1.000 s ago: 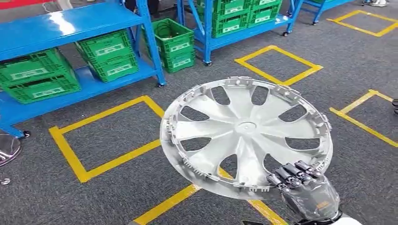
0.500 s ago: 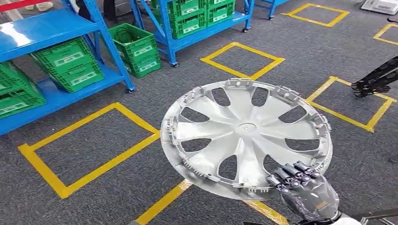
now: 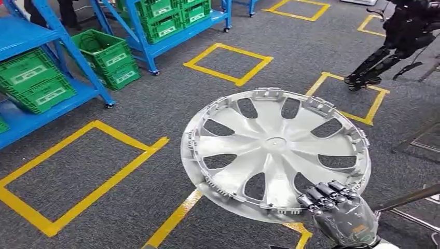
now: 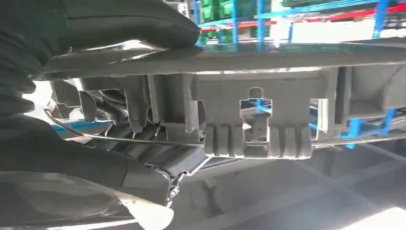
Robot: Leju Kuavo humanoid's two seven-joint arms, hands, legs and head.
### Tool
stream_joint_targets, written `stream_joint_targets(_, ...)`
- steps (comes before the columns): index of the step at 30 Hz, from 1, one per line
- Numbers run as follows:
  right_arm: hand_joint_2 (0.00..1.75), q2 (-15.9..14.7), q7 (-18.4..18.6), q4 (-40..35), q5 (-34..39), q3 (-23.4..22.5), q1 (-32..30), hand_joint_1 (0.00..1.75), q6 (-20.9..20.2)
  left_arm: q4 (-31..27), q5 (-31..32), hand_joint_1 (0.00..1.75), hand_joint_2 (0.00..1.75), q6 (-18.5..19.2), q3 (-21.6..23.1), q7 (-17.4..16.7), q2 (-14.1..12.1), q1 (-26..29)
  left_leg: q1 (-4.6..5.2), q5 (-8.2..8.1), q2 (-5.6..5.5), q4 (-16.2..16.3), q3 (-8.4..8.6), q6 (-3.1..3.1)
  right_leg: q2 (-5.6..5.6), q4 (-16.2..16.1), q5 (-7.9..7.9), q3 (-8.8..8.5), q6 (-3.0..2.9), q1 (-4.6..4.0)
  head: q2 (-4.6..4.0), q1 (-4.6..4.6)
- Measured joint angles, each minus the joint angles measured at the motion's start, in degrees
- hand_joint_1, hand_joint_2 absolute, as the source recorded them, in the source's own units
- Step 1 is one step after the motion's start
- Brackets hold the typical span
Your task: Take the parts from the cabinet and place them on the table.
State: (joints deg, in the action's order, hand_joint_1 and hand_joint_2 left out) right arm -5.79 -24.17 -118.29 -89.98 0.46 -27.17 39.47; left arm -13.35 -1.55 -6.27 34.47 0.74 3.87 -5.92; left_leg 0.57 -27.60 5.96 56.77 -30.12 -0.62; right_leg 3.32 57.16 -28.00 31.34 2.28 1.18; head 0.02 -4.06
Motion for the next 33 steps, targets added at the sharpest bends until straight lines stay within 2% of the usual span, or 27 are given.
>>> stream_joint_targets(3, 1.75, 0.5, 0.0, 0.0, 0.0, -0.3, -0.1, 1.75, 0.0, 0.0, 0.0, 0.00, 1.75, 0.0, 0.0, 0.0, 0.0, -0.1, -0.12, 0.11, 1.38, 0.0, 0.08, 0.65, -1.60, 0.4, 0.13, 0.68, -0.97, -0.17, 0.00, -0.05)
stream_joint_targets(4, 1.75, 0.6, -0.2, 0.0, 0.0, -0.5, -0.2, 1.75, 0.0, 0.0, 0.1, 0.00, 1.75, 0.0, 0.0, 0.0, 0.0, -0.1, -0.37, -0.59, 0.14, 0.4, -0.07, 1.21, -2.05, 0.2, 0.42, 0.61, -1.44, 0.17, 0.00, 0.02)
stream_joint_targets(5, 1.75, 0.7, -0.2, 0.0, 0.0, -0.6, -0.2, 1.75, 0.0, 0.0, 0.2, 0.00, 1.75, 0.0, 0.0, 0.0, 0.0, -0.2, -0.56, -2.33, -2.74, 2.3, -0.71, 1.46, -2.50, 0.2, 0.52, 0.74, -1.65, 0.18, 0.00, 0.17)
stream_joint_targets(6, 1.75, 0.7, -0.4, 0.0, 0.0, -0.6, -0.1, 1.75, 0.0, 0.0, 0.3, 0.00, 1.75, 0.0, 0.0, 0.0, 0.0, -0.2, -0.64, -4.59, -4.28, 5.8, -2.13, 1.55, -3.00, 0.2, 0.61, 0.87, -1.94, 0.16, 0.00, 0.24)
stream_joint_targets(7, 1.75, 1.0, -0.5, 0.0, 0.0, -0.6, 0.0, 1.75, 0.0, 0.0, 0.3, 0.00, 1.75, 0.0, 0.0, 0.0, 0.0, -0.1, -0.66, -7.10, -5.08, 10.9, -4.25, 1.59, -3.58, 0.2, 0.69, 1.03, -2.13, 0.09, 0.00, 0.20)
stream_joint_targets(8, 1.75, 1.2, -0.5, 0.0, 0.0, -0.6, 0.0, 1.75, 0.0, 0.0, 0.3, 0.00, 1.75, 0.0, -0.1, 0.0, 0.0, 0.0, -0.64, -8.93, -5.34, 15.7, -6.35, 1.58, -4.38, 0.2, 0.75, 1.17, -2.22, -0.03, 0.00, 0.22)
stream_joint_targets(9, 1.75, 1.3, -0.6, 0.0, 0.0, -0.7, -0.1, 1.75, 0.0, 0.0, 0.3, 0.00, 1.75, 0.0, -0.1, 0.0, 0.0, 0.1, -0.63, -9.37, -5.41, 18.4, -7.63, 1.48, -5.22, 0.3, 0.81, 1.28, -2.31, -0.14, 0.00, 0.20)
stream_joint_targets(10, 1.75, 1.3, -0.7, 0.0, 0.0, -0.8, -0.1, 1.75, 0.0, 0.0, 0.3, 0.00, 1.75, 0.0, -0.1, 0.0, 0.0, 0.1, -0.59, -8.19, -5.45, 17.9, -7.40, 1.25, -6.03, 0.3, 0.84, 1.28, -2.34, -0.25, 0.00, 0.22)
stream_joint_targets(11, 1.75, 1.3, -0.7, 0.0, 0.0, -0.9, -0.2, 1.75, 0.0, 0.0, 0.3, 0.00, 1.75, 0.0, -0.1, 0.0, 0.0, 0.0, -0.55, -5.98, -5.62, 15.1, -6.20, 0.92, -6.80, 0.4, 0.85, 1.26, -2.33, -0.34, 0.00, 0.22)
stream_joint_targets(12, 1.75, 1.3, -0.7, 0.0, 0.0, -1.0, -0.2, 1.75, 0.0, 0.0, 0.4, 0.00, 1.75, 0.0, -0.2, 0.0, 0.0, 0.0, -0.48, -3.02, -6.23, 10.3, -3.96, 0.43, -7.64, 0.4, 0.86, 1.12, -2.31, -0.46, 0.00, 0.22)
stream_joint_targets(13, 1.75, 1.3, -0.7, 0.0, 0.0, -1.0, -0.2, 1.75, 0.0, 0.0, 0.4, 0.00, 1.75, 0.0, -0.2, 0.0, 0.0, 0.0, -0.45, -0.80, -7.51, 6.0, -2.07, -0.05, -8.24, 0.4, 0.87, 0.98, -2.29, -0.53, 0.00, 0.22)
stream_joint_targets(14, 1.75, 1.4, -0.7, 0.0, 0.0, -1.0, -0.2, 1.75, 0.0, 0.0, 0.4, 0.00, 1.75, 0.0, -0.3, 0.0, -0.2, 0.0, -0.50, -0.12, -10.70, 2.2, -0.25, -0.85, -8.84, 0.3, 0.96, 1.05, -2.17, -0.33, 0.00, 0.13)
stream_joint_targets(15, 1.75, 1.5, -0.7, -0.1, 0.0, -1.1, 0.0, 1.75, 0.0, 0.0, 0.4, 0.00, 1.75, 0.0, -0.4, 0.0, -0.3, 0.1, -0.60, 0.00, -10.76, 1.3, -0.18, -0.88, -9.63, 0.5, 1.11, 1.37, -1.85, -0.46, 0.00, 0.11)
stream_joint_targets(18, 1.75, 1.9, -0.7, -0.1, 0.0, -1.3, -0.5, 1.75, 0.0, 0.0, 0.5, 0.00, 1.75, -0.1, -0.5, 0.0, -0.2, -0.2, -0.31, -0.58, -9.16, 0.5, 0.03, -1.03, -11.30, 0.1, 1.89, 2.36, -0.60, -0.06, 0.00, 0.48)
stream_joint_targets(19, 1.75, 2.0, -0.7, -0.1, 0.0, -1.4, -0.7, 1.75, 0.0, 0.0, 0.5, 0.00, 1.75, -0.1, -0.5, 0.0, -0.1, -0.2, -1.06, 0.07, -8.27, -1.0, 0.48, -0.92, -11.15, 0.3, 1.74, 2.76, -0.42, -0.20, 0.00, 0.48)
stream_joint_targets(20, 1.75, 2.0, -0.7, -0.1, 0.0, -1.5, -1.0, 1.75, 0.0, 0.0, 0.6, 0.00, 1.75, -0.1, -0.5, 0.0, -0.1, -0.2, -0.85, 0.31, -7.42, -1.4, 0.74, -0.90, -7.57, 1.6, 0.67, 3.67, -0.36, -0.43, -0.02, 0.37)
stream_joint_targets(21, 1.75, 2.0, -0.8, -0.1, 0.0, -1.4, -0.8, 1.75, 0.0, 0.0, 0.6, 0.00, 1.75, -0.1, -0.6, 0.0, 0.0, -0.2, -0.79, 0.37, -6.83, -1.4, 0.68, -1.11, -5.33, 4.6, -1.38, 5.22, -0.12, -0.42, 0.02, 0.02)
stream_joint_targets(22, 1.75, 2.0, -0.9, -0.1, 0.0, -1.4, -0.7, 1.75, 0.0, 0.0, 0.6, 0.00, 1.75, -0.1, -0.6, 0.0, 0.0, -0.1, -0.70, 0.34, -5.93, -1.4, 0.62, -1.14, -4.19, 9.2, -3.62, 7.39, 0.19, -0.35, 0.00, -0.18)
stream_joint_targets(23, 1.75, 2.0, -0.9, -0.1, 0.0, -1.4, -0.7, 1.75, 0.0, 0.0, 0.6, 0.00, 1.75, -0.1, -0.6, 0.0, 0.0, 0.0, -0.57, 0.28, -4.97, -1.3, 0.60, -1.22, -3.81, 13.9, -5.53, 9.59, 0.50, -0.22, 0.00, -0.13)
stream_joint_targets(24, 1.75, 2.0, -0.8, -0.1, 0.0, -1.4, -0.7, 1.75, 0.0, 0.0, 0.6, 0.00, 1.75, -0.1, -0.7, -0.1, 0.0, 0.2, -0.48, 0.26, -4.08, -1.3, 0.56, -1.23, -3.72, 17.2, -6.42, 11.13, 0.76, -0.09, 0.00, -0.15)
stream_joint_targets(25, 1.75, 2.0, -0.6, 0.0, 0.0, -1.4, -0.8, 1.75, 0.0, 0.0, 0.7, 0.00, 1.75, -0.1, -0.7, -0.1, 0.0, 0.2, -0.46, 0.22, -3.28, -1.3, 0.58, -1.17, -3.61, 17.4, -5.76, 11.15, 0.93, -0.02, 0.00, -0.20)
stream_joint_targets(26, 1.75, 2.0, -0.5, 0.0, 0.0, -1.4, -0.8, 1.75, 0.0, 0.0, 0.8, 0.00, 1.75, -0.1, -0.7, -0.1, 0.0, 0.2, -0.46, 0.15, -2.57, -1.3, 0.61, -1.07, -3.40, 15.0, -4.03, 9.73, 1.01, 0.04, 0.00, -0.18)
stream_joint_targets(27, 1.75, 2.0, -0.4, 0.0, 0.0, -1.5, -0.9, 1.75, 0.0, 0.0, 0.9, 0.00, 1.75, -0.1, -0.7, -0.1, 0.0, 0.1, -0.47, 0.04, -1.87, -1.2, 0.65, -0.91, -2.90, 10.4, -1.73, 7.17, 1.04, 0.06, 0.00, -0.24)
stream_joint_targets(28, 1.75, 2.0, -0.4, 0.0, 0.0, -1.5, -0.9, 1.75, 0.0, 0.0, 0.9, 0.00, 1.75, -0.1, -0.7, -0.1, 0.1, 0.0, -0.51, -0.21, -1.23, -1.0, 0.72, -0.59, -1.47, 4.1, 0.71, 3.49, 1.06, 0.08, 0.00, -0.22)
stream_joint_targets(29, 1.75, 2.0, -0.4, 0.0, 0.0, -1.5, -0.8, 1.75, 0.0, 0.0, 0.9, 0.00, 1.75, -0.1, -0.8, -0.1, 0.0, 0.0, -0.26, -0.47, -0.74, -0.6, 0.74, -0.21, 1.25, 0.2, 0.20, 1.72, 0.95, -0.17, 0.00, -0.20)
stream_joint_targets(30, 1.75, 2.0, -0.4, 0.0, 0.0, -1.4, -0.7, 1.75, 0.0, 0.0, 0.9, 0.00, 1.75, -0.1, -0.8, -0.1, 0.0, -0.1, 0.10, -0.79, -0.30, -0.3, 0.54, 0.17, 0.69, 0.3, 0.55, 1.06, 0.06, -0.27, 0.00, -0.09)
stream_joint_targets(33, 1.75, 2.1, -0.3, 0.0, 0.0, -1.5, -0.9, 1.75, 0.0, 0.0, 1.0, 0.00, 1.75, -0.1, -0.8, -0.1, 0.0, -0.2, -0.02, -0.70, 0.96, -0.3, 0.93, 0.66, -0.96, 0.7, 0.50, 1.72, -1.02, -0.62, 0.02, -0.02)
